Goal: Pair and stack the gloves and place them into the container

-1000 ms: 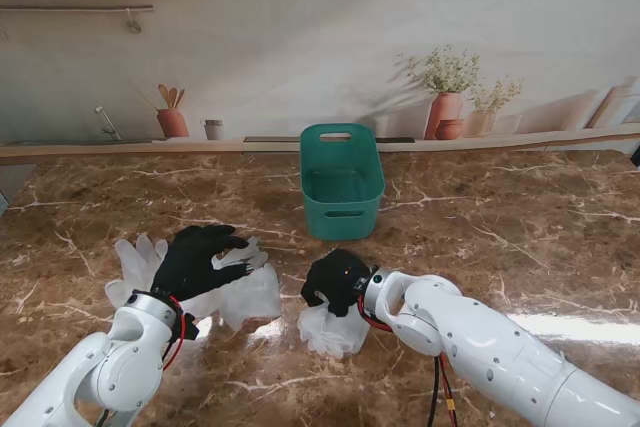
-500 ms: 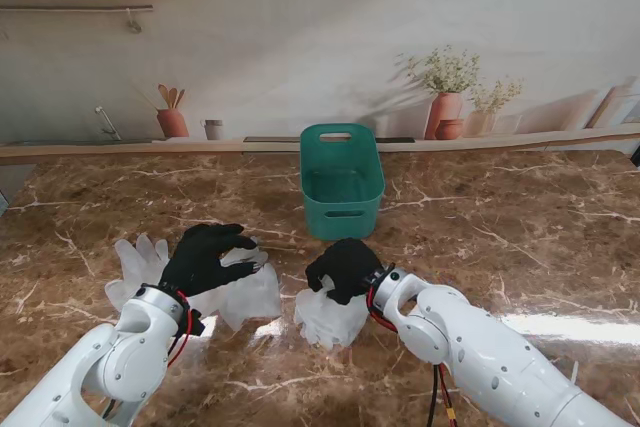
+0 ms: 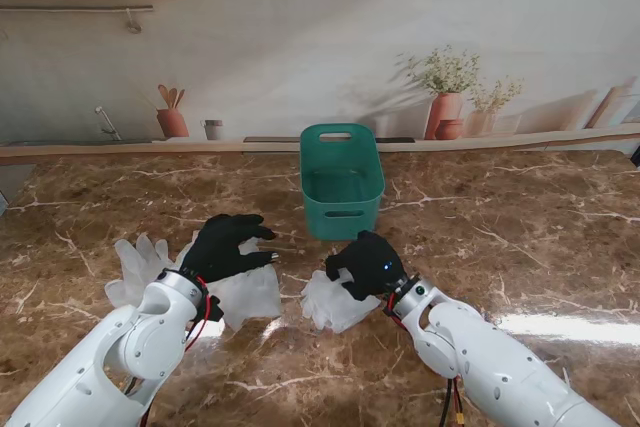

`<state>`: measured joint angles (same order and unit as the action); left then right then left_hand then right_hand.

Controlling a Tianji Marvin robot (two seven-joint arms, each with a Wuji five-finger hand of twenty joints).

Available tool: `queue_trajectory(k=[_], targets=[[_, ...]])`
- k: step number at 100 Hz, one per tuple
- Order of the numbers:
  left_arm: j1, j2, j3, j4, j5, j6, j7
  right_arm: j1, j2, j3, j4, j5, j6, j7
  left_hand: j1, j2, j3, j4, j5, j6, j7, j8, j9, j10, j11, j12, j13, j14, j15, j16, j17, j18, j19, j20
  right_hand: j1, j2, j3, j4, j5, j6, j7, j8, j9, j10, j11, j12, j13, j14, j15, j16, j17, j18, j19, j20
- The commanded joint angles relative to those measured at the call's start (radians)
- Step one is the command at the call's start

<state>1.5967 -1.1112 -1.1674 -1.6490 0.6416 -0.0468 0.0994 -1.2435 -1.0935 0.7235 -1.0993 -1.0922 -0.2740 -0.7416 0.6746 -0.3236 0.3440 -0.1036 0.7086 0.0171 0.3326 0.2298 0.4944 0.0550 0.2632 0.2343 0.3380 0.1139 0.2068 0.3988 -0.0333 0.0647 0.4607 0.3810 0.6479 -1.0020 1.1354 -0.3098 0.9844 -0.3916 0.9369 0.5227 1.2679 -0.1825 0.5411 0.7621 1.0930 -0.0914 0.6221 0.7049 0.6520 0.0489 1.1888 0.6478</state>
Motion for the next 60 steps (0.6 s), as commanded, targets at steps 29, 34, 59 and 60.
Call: queue_trajectory(k=[29,34,59,60], targets=[[-0.014,-0.015,0.023,0.002,0.000,0.020,0.033,-0.117,0.061,0.101,-0.068,-0.092,-0.079,0.060,0.017,0.025,-0.014,0.021,0.023,-0.021,0.004,0.006,0.017,-0.018,-0.018,-0.008,0.002,-0.052,-0.034,-0.015,-0.009,-0.008,-0.044,0.003,-0.077,-0.066,0.051,-0.035,0.002,-0.044,0.031,-0.036,-0.049,-0.042,-0.064,-0.015,-0.146,-0.067,-0.112,-0.094,-0.105,-0.044,-0.127,0.000],[-0.012,-0.015,0.023,0.001,0.001,0.020,0.032,-0.124,0.067,0.104,-0.074,-0.102,-0.087,0.073,0.016,0.027,-0.015,0.021,0.021,-0.022,0.003,0.005,0.018,-0.019,-0.018,-0.008,0.003,-0.055,-0.034,-0.016,-0.008,-0.009,-0.044,0.004,-0.097,-0.072,0.061,-0.039,0.003,-0.037,0.032,-0.043,-0.087,-0.036,-0.090,-0.020,-0.184,-0.068,-0.134,-0.110,-0.129,-0.046,-0.152,0.002],[-0.012,-0.015,0.024,0.004,0.002,0.014,0.034,-0.183,0.072,0.177,-0.118,-0.077,-0.146,0.236,0.014,0.023,-0.016,0.021,0.012,-0.016,-0.005,0.002,0.018,-0.020,-0.018,-0.008,0.003,-0.055,-0.034,-0.016,-0.007,-0.011,-0.042,0.006,-0.326,0.027,-0.026,-0.027,-0.050,0.013,-0.136,0.053,-0.582,0.056,-0.285,-0.293,-0.615,-0.048,-0.281,-0.239,-0.345,-0.024,-0.376,0.055],[-0.012,-0.015,0.024,0.004,0.002,0.014,0.034,-0.186,0.072,0.181,-0.122,-0.076,-0.146,0.247,0.013,0.023,-0.016,0.021,0.012,-0.017,-0.005,0.002,0.019,-0.020,-0.018,-0.008,0.003,-0.055,-0.034,-0.016,-0.007,-0.011,-0.042,0.006,-0.334,0.032,-0.026,-0.020,-0.052,0.018,-0.164,0.077,-0.607,0.060,-0.297,-0.312,-0.636,-0.044,-0.291,-0.254,-0.352,-0.022,-0.388,0.056]])
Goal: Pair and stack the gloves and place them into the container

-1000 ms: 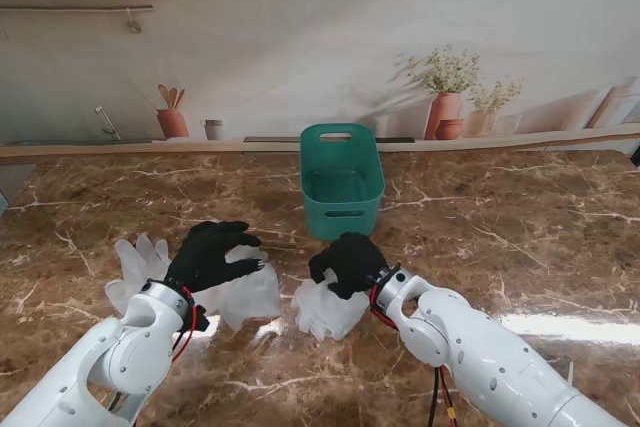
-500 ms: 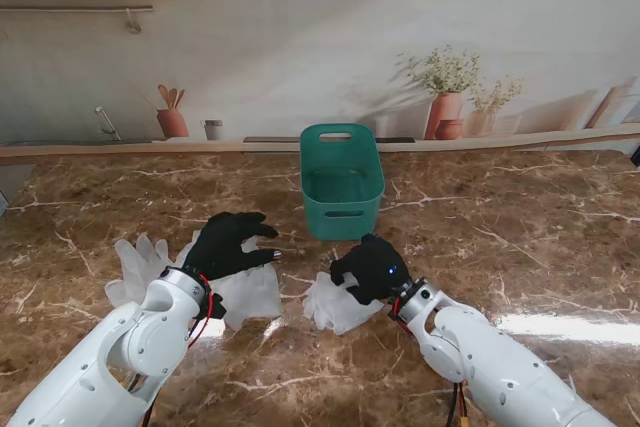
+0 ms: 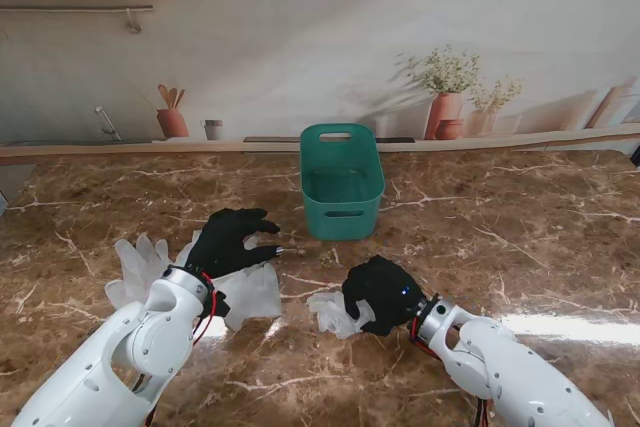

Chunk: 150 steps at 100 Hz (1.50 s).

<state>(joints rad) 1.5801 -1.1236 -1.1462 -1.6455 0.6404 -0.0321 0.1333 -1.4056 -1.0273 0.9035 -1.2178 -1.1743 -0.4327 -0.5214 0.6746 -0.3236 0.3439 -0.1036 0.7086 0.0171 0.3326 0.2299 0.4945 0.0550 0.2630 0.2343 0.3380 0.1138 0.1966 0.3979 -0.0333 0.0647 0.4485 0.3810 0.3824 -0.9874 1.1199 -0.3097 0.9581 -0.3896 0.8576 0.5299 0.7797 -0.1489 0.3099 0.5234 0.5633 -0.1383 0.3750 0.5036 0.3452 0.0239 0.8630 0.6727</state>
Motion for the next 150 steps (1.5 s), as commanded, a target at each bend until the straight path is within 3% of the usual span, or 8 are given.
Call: queue_trajectory(k=[1,12,27,43,53,74,111,150], targets=[[0.005,-0.002,0.002,0.001,0.003,0.000,0.000,-0.027,0.007,0.005,-0.008,0.007,0.011,0.038,0.013,0.023,-0.016,0.021,0.011,-0.016,-0.005,0.002,0.018,-0.020,-0.018,-0.008,0.003,-0.055,-0.024,-0.015,-0.007,-0.011,-0.030,0.006,-0.077,0.022,-0.008,-0.010,-0.028,0.023,-0.104,0.084,-0.141,0.032,-0.078,-0.087,-0.123,0.006,-0.056,-0.065,-0.052,0.005,-0.073,0.030],[0.006,-0.002,0.001,0.000,0.003,-0.003,0.000,-0.027,0.008,0.005,-0.016,0.015,0.011,0.083,0.012,0.023,-0.015,0.021,0.012,-0.016,-0.006,0.001,0.018,-0.020,-0.018,-0.008,0.002,-0.054,-0.024,-0.015,-0.008,-0.009,-0.031,0.005,-0.041,-0.067,0.040,-0.006,-0.028,0.024,-0.134,0.168,-0.261,0.072,-0.169,-0.222,-0.174,0.065,-0.178,-0.201,-0.046,0.050,-0.155,-0.032],[0.009,-0.003,0.000,0.001,0.003,-0.008,0.005,0.005,0.000,-0.040,0.014,0.055,0.034,0.102,0.011,0.022,-0.013,0.021,0.012,-0.014,-0.007,0.001,0.019,-0.019,-0.018,-0.008,0.003,-0.052,-0.023,-0.015,-0.009,-0.009,-0.032,0.005,0.147,-0.134,0.053,-0.058,-0.013,-0.022,-0.024,0.225,-0.196,0.124,-0.128,-0.315,0.074,0.188,-0.175,-0.279,0.138,0.117,-0.051,-0.129],[0.015,-0.003,-0.003,0.000,0.002,-0.013,0.008,0.048,-0.018,-0.096,0.068,0.119,0.032,0.101,0.011,0.023,-0.013,0.021,0.012,-0.013,-0.008,0.000,0.019,-0.021,-0.019,-0.009,0.002,-0.054,-0.025,-0.016,-0.009,-0.008,-0.035,0.003,0.298,-0.111,0.066,-0.023,0.077,-0.016,0.062,0.349,0.300,0.073,0.056,-0.217,0.594,0.096,0.072,-0.100,0.478,0.050,0.326,-0.111],[0.019,-0.003,-0.007,-0.002,0.004,-0.014,0.008,0.069,-0.031,-0.122,0.100,0.154,0.026,0.082,0.011,0.023,-0.012,0.021,0.011,-0.011,-0.009,0.000,0.018,-0.018,-0.020,-0.009,0.001,-0.052,-0.025,-0.016,-0.010,-0.007,-0.038,0.003,0.366,-0.126,0.058,-0.017,0.113,0.010,0.074,0.342,0.505,0.039,0.083,-0.005,0.712,0.080,0.277,-0.042,0.594,0.029,0.460,-0.121],[0.030,-0.003,-0.016,-0.007,0.008,-0.013,0.012,0.044,-0.044,-0.075,0.065,0.177,0.002,0.074,0.012,0.025,-0.013,0.021,0.011,-0.011,-0.010,-0.001,0.017,-0.018,-0.021,-0.009,0.000,-0.051,-0.026,-0.017,-0.011,-0.005,-0.045,0.002,0.417,-0.109,0.049,0.004,0.136,0.039,0.085,0.320,0.550,0.013,0.185,0.132,0.728,0.087,0.460,0.051,0.646,0.028,0.515,-0.133],[0.037,-0.004,-0.022,-0.016,0.018,0.002,0.024,-0.047,-0.055,0.150,-0.203,0.144,-0.054,0.091,0.008,0.029,-0.021,0.022,0.004,-0.009,-0.015,-0.003,0.019,-0.018,-0.021,-0.010,0.001,-0.050,-0.026,-0.017,-0.009,-0.007,-0.046,0.007,0.419,-0.098,0.044,0.008,0.133,0.043,0.086,0.317,0.547,0.017,0.187,0.149,0.726,0.090,0.469,0.058,0.647,0.030,0.521,-0.133],[0.026,-0.003,-0.033,-0.010,0.016,-0.014,0.020,0.109,-0.070,0.181,-0.227,0.185,-0.021,0.152,0.007,0.029,-0.029,0.023,0.002,-0.008,-0.018,-0.004,0.020,-0.016,-0.021,-0.010,0.000,-0.050,-0.026,-0.016,-0.009,-0.006,-0.047,0.009,0.417,-0.097,0.044,0.009,0.132,0.040,0.085,0.318,0.548,0.016,0.182,0.153,0.728,0.089,0.469,0.060,0.648,0.023,0.523,-0.132]])
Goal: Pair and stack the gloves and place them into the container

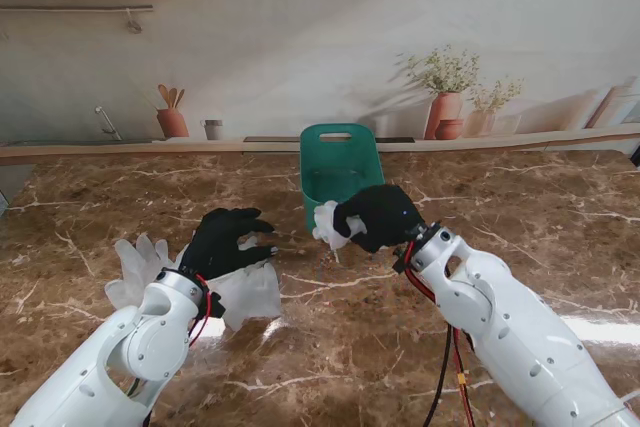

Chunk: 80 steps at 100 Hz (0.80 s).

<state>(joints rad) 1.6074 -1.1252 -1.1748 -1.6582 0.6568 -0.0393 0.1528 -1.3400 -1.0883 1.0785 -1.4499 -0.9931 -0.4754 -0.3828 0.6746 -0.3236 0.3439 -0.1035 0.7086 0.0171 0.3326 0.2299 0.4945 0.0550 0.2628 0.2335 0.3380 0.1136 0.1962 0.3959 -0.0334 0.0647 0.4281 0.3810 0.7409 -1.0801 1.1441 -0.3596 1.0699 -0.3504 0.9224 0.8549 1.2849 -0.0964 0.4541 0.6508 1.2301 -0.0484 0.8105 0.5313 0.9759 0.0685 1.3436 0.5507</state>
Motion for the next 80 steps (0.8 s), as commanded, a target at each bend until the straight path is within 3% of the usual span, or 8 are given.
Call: queue_trajectory(k=[1,26,46,66,80], targets=[[-0.002,-0.002,-0.005,0.003,-0.001,-0.008,0.000,0.049,-0.010,0.004,0.008,0.007,0.023,0.014,0.007,0.029,-0.029,0.023,0.002,-0.009,-0.018,-0.004,0.021,-0.016,-0.020,-0.009,0.000,-0.050,-0.025,-0.014,-0.010,-0.006,-0.026,0.009,0.058,-0.005,0.020,0.059,0.021,0.001,0.020,-0.007,0.043,-0.037,0.038,0.026,0.060,-0.001,0.033,0.032,0.017,-0.022,0.042,-0.010],[-0.017,0.002,-0.018,0.022,-0.009,-0.044,-0.019,0.222,-0.024,-0.078,0.137,0.056,0.088,0.037,0.009,0.032,-0.035,0.024,-0.001,-0.007,-0.020,-0.005,0.019,-0.016,-0.021,-0.009,-0.001,-0.050,-0.026,-0.014,-0.010,-0.008,-0.029,0.009,0.058,0.004,0.018,0.060,0.019,0.000,0.019,-0.006,0.042,-0.038,0.034,0.027,0.059,-0.004,0.027,0.029,0.015,-0.023,0.041,-0.010],[-0.030,0.003,-0.021,0.038,-0.020,-0.055,-0.031,0.378,-0.043,-0.202,0.304,0.106,0.126,0.045,0.013,0.032,-0.038,0.024,-0.001,-0.004,-0.021,-0.006,0.018,-0.016,-0.022,-0.010,-0.003,-0.051,-0.028,-0.015,-0.010,-0.009,-0.034,0.008,0.058,0.009,0.016,0.061,0.018,0.000,0.018,-0.006,0.042,-0.038,0.033,0.029,0.059,-0.004,0.024,0.030,0.014,-0.024,0.040,-0.010],[-0.030,0.002,-0.017,0.037,-0.022,-0.050,-0.027,0.553,-0.085,-0.388,0.529,0.170,0.137,0.004,0.015,0.034,-0.042,0.025,-0.002,-0.006,-0.022,-0.006,0.017,-0.018,-0.023,-0.010,-0.004,-0.053,-0.029,-0.016,-0.010,-0.010,-0.038,0.008,0.060,0.021,0.011,0.065,0.012,0.000,0.018,-0.003,0.033,-0.042,0.030,0.033,0.054,-0.007,0.013,0.029,-0.008,-0.029,0.029,-0.010],[-0.024,0.001,-0.019,0.032,-0.020,-0.042,-0.023,0.637,-0.129,-0.501,0.677,0.240,0.132,-0.016,0.016,0.034,-0.044,0.025,-0.001,-0.007,-0.021,-0.005,0.018,-0.018,-0.023,-0.010,-0.004,-0.054,-0.030,-0.016,-0.010,-0.012,-0.040,0.009,0.055,0.027,0.008,0.066,0.000,-0.001,0.017,0.002,0.022,-0.044,0.027,0.039,0.045,-0.008,-0.008,0.023,-0.029,-0.032,0.016,-0.009]])
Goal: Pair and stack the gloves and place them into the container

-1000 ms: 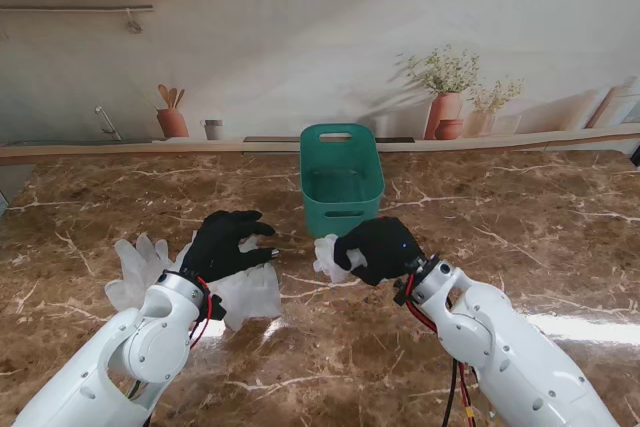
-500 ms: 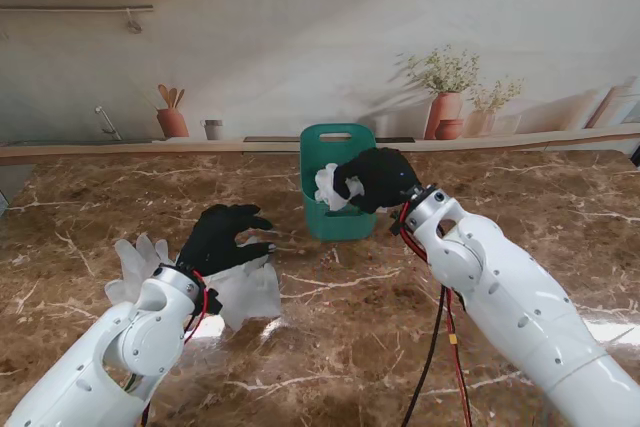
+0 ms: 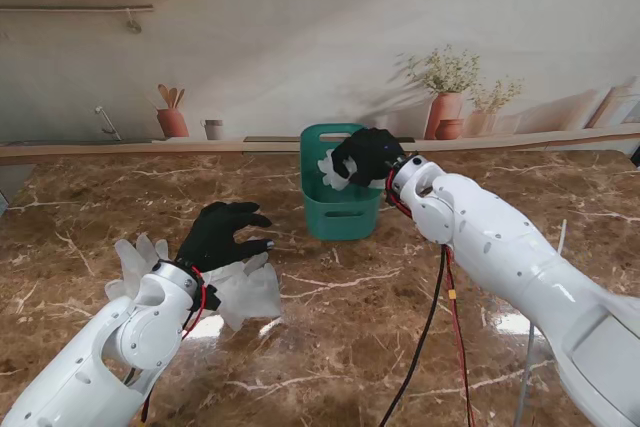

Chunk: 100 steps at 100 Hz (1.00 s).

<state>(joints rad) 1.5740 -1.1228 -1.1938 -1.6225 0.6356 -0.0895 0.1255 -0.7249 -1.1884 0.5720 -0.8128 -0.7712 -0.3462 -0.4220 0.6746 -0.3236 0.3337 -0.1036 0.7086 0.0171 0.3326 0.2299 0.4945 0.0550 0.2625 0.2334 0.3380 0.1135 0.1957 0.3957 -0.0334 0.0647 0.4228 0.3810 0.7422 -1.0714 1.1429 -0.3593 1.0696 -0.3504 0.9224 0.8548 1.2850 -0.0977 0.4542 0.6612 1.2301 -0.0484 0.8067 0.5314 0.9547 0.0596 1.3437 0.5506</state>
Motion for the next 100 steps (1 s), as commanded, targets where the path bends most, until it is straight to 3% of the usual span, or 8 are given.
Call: queue_trajectory(k=[1,16,28,30,35,38,72,100], targets=[[0.010,-0.001,0.000,-0.004,0.002,0.009,0.005,0.027,-0.032,0.000,0.050,0.023,0.002,0.022,0.017,0.033,-0.033,0.025,-0.001,-0.007,-0.021,-0.005,0.017,-0.018,-0.022,-0.010,-0.004,-0.054,-0.029,-0.016,-0.010,-0.012,-0.034,0.009,0.053,0.019,0.009,0.065,-0.001,-0.001,0.017,0.003,0.018,-0.043,0.026,0.029,0.045,-0.008,-0.007,0.023,-0.011,-0.023,0.014,-0.009],[0.020,0.000,-0.009,-0.012,0.010,0.011,0.004,0.068,-0.073,-0.060,0.153,0.091,-0.017,0.022,0.018,0.031,-0.036,0.025,0.001,-0.006,-0.020,-0.005,0.018,-0.018,-0.022,-0.010,-0.003,-0.051,-0.029,-0.016,-0.010,-0.011,-0.037,0.009,0.021,0.030,0.021,0.059,-0.052,0.002,0.001,-0.023,-0.022,-0.036,-0.001,0.027,0.013,0.001,-0.066,0.035,-0.056,-0.018,-0.026,-0.010],[0.027,0.002,-0.014,-0.018,0.016,0.013,0.001,0.075,-0.074,-0.075,0.167,0.107,-0.032,0.053,0.019,0.035,-0.035,0.026,0.003,-0.010,-0.018,-0.004,0.018,-0.017,-0.023,-0.010,-0.005,-0.054,-0.029,-0.016,-0.010,-0.012,-0.039,0.009,-0.113,0.051,0.041,0.042,-0.197,0.097,-0.177,-0.307,-0.107,-0.021,-0.083,-0.002,-0.042,0.000,-0.241,0.069,-0.137,0.002,-0.093,0.005],[0.028,0.002,-0.015,-0.019,0.017,0.014,0.001,0.074,-0.072,-0.075,0.163,0.106,-0.033,0.062,0.019,0.034,-0.036,0.025,0.004,-0.010,-0.018,-0.004,0.018,-0.016,-0.023,-0.010,-0.004,-0.053,-0.029,-0.016,-0.010,-0.011,-0.040,0.009,-0.132,0.059,0.045,0.050,-0.198,0.108,-0.227,-0.297,-0.120,-0.020,-0.076,-0.021,-0.047,-0.002,-0.266,0.076,-0.145,0.003,-0.100,0.011],[0.031,0.002,-0.017,-0.021,0.018,0.014,0.001,0.071,-0.064,-0.069,0.149,0.107,-0.034,0.091,0.021,0.035,-0.036,0.026,0.005,-0.011,-0.017,-0.004,0.020,-0.017,-0.022,-0.010,-0.004,-0.054,-0.029,-0.016,-0.010,-0.011,-0.040,0.009,-0.235,0.116,0.065,0.184,-0.238,0.144,-0.430,-0.260,-0.187,-0.020,-0.095,-0.121,-0.105,0.005,-0.347,0.032,-0.204,0.017,-0.145,0.022],[0.032,0.002,-0.018,-0.022,0.019,0.014,0.001,0.068,-0.058,-0.065,0.139,0.105,-0.032,0.106,0.021,0.034,-0.036,0.026,0.005,-0.012,-0.016,-0.004,0.020,-0.017,-0.022,-0.010,-0.005,-0.053,-0.029,-0.016,-0.010,-0.011,-0.041,0.009,-0.275,0.139,0.051,0.201,-0.262,0.153,-0.480,-0.279,-0.211,-0.019,-0.104,-0.154,-0.122,0.010,-0.361,0.025,-0.222,0.019,-0.151,0.029],[0.042,0.002,-0.025,-0.026,0.023,0.011,0.007,0.018,0.013,0.035,-0.034,0.077,0.009,0.280,0.023,0.037,-0.037,0.026,0.010,-0.021,-0.008,0.000,0.018,-0.014,-0.023,-0.010,-0.008,-0.051,-0.029,-0.016,-0.011,-0.011,-0.047,0.010,-0.478,0.201,-0.054,0.201,-0.378,0.130,-0.595,-0.374,-0.414,0.001,-0.231,-0.279,-0.259,0.064,-0.448,-0.011,-0.355,0.050,-0.211,0.059],[0.054,0.003,-0.038,-0.035,0.032,0.004,0.009,-0.018,0.054,0.096,-0.139,0.032,0.033,0.372,0.023,0.039,-0.043,0.026,0.005,-0.022,-0.007,0.001,0.013,-0.011,-0.025,-0.011,-0.011,-0.049,-0.031,-0.016,-0.011,-0.010,-0.052,0.013,-0.521,0.241,-0.104,0.204,-0.399,0.130,-0.615,-0.393,-0.463,-0.006,-0.249,-0.304,-0.324,0.055,-0.490,-0.029,-0.419,0.048,-0.288,0.060]])
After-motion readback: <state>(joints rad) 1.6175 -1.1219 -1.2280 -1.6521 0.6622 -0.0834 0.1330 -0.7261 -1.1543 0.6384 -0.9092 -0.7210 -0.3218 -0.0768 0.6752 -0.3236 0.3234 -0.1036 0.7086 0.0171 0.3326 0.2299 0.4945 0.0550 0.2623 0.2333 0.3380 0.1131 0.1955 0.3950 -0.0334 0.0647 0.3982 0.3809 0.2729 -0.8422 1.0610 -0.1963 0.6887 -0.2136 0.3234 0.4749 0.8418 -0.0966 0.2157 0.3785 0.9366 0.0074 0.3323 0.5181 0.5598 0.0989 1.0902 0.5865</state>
